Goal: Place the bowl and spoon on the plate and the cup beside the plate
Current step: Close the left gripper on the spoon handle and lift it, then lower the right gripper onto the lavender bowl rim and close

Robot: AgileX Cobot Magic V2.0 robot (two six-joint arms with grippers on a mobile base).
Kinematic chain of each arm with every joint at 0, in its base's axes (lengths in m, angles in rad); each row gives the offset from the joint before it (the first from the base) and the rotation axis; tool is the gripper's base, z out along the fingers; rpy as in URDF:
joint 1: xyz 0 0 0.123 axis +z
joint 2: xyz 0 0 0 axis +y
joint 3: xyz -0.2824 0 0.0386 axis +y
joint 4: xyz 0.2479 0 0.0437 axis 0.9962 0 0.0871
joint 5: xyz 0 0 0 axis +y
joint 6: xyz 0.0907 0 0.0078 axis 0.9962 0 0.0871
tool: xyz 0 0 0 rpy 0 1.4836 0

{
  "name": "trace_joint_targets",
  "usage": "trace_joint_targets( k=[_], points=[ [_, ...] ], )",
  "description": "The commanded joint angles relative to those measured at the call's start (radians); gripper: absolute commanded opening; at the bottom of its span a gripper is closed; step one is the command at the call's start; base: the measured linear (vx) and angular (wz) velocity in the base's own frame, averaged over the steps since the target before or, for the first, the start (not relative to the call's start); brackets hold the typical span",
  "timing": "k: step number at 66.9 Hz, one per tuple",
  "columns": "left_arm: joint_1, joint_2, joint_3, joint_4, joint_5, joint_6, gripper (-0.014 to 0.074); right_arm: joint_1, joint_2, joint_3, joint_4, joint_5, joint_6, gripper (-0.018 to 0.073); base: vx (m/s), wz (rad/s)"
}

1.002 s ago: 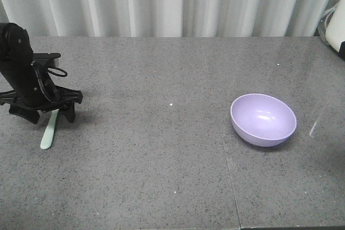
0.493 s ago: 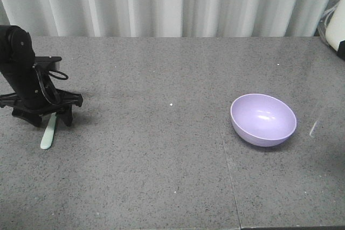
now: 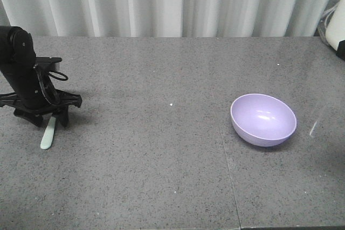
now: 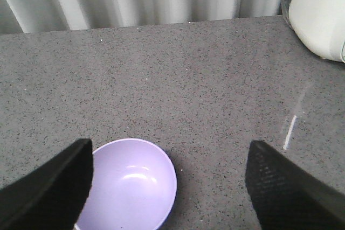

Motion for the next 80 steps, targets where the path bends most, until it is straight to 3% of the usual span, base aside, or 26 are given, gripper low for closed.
trace_joint_targets(
  k=[1,14,35,57,80],
  points=[
    [-0.006,-0.029,-0.020,-0.021,0.004,-0.006,0.0283,-0.002,-0.015,-0.031,0.001,-0.064,-0.003,0.0555,0.00,0.00],
    [-0.006,-0.029,-0.020,-0.021,-0.012,0.032,-0.0009,-0.002,-0.015,-0.031,0.001,-0.064,-0.003,0.0555,0.00,0.00],
    [-0.006,-0.081,-0.165,-0.022,0.033,0.052,-0.0006,-0.002,-0.015,-0.031,0.004,-0.072,-0.003,0.0555,0.00,0.00],
    [-0.006,-0.370,-0.252,-0.024,-0.165,0.052,-0.0006,-0.002,-0.009,-0.034,-0.004,-0.118,-0.019,0.0554,0.00,0.00],
    [-0.006,-0.587,-0.252,-0.024,-0.210,0.052,-0.0006,-0.003,0.292,-0.294,0.000,0.161,-0.045,0.0436,0.00,0.00]
  ],
)
